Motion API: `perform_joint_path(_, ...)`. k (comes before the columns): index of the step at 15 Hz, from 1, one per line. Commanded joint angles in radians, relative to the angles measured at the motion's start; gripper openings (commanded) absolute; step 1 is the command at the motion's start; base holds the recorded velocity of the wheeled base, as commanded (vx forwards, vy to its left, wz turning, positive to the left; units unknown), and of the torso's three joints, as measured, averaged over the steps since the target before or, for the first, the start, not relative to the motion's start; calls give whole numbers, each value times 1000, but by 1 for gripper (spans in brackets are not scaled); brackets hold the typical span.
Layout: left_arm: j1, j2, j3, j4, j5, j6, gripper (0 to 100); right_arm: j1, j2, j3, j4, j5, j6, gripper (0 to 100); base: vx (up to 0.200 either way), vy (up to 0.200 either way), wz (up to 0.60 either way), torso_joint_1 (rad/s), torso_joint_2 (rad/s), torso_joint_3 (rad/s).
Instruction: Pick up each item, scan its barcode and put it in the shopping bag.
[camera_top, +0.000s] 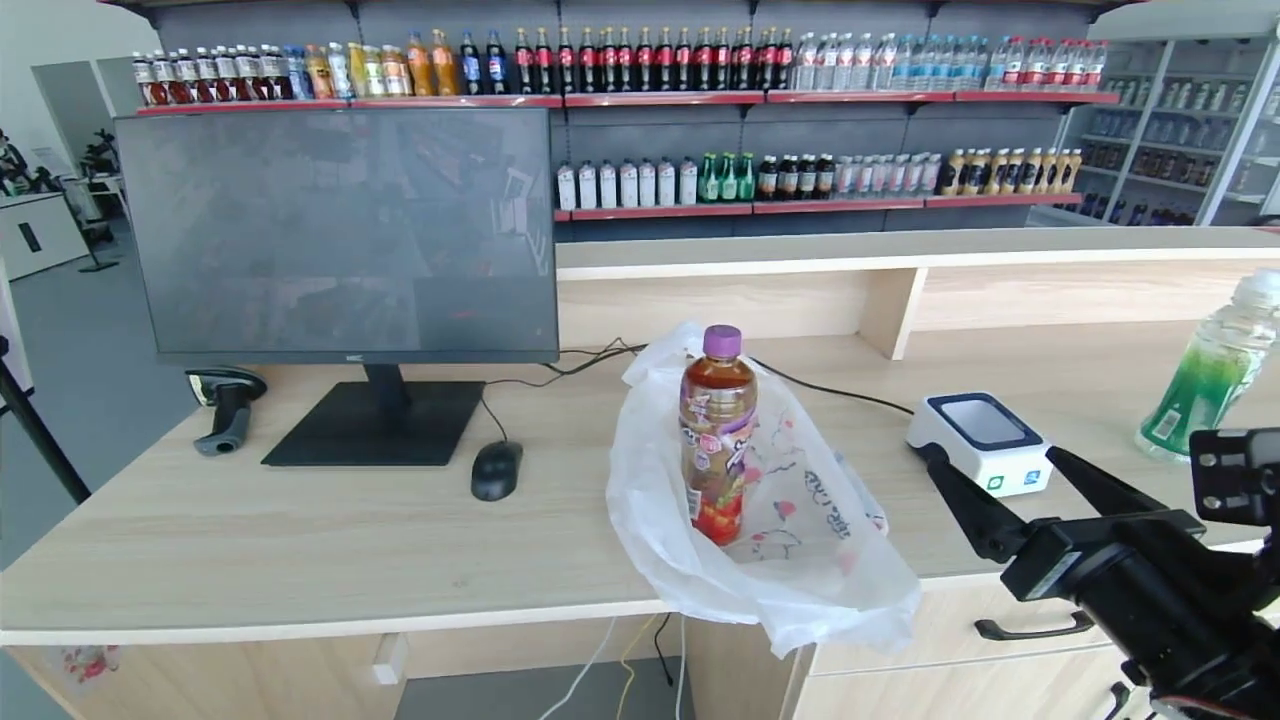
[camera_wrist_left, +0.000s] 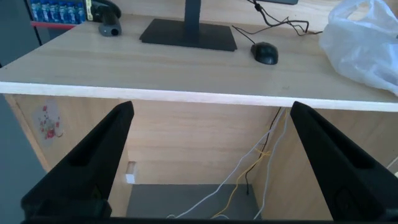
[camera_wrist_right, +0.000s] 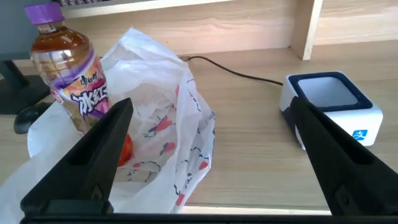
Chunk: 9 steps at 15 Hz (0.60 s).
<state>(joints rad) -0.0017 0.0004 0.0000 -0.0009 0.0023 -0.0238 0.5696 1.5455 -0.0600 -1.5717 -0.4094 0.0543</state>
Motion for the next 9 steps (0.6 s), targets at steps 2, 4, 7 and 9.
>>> perform_joint_path(2,2,0,0,-1,1,-1,100,12,1,20,1,0,-25,100,0,-200,0,2,2,0)
perform_joint_path(4,2,0,0,-1,1,-2,100,16,2,6,1,0,-31,100,0,-200,0,7,5,2)
perform_joint_path(7,2,0,0,-1,1,-2,100,16,2,11,1,0,-31,100,0,-200,0,4,2,2)
perform_joint_path(9,2,0,0,-1,1,-4,100,16,2,12,1,0,-31,100,0,-200,0,2,-2,9)
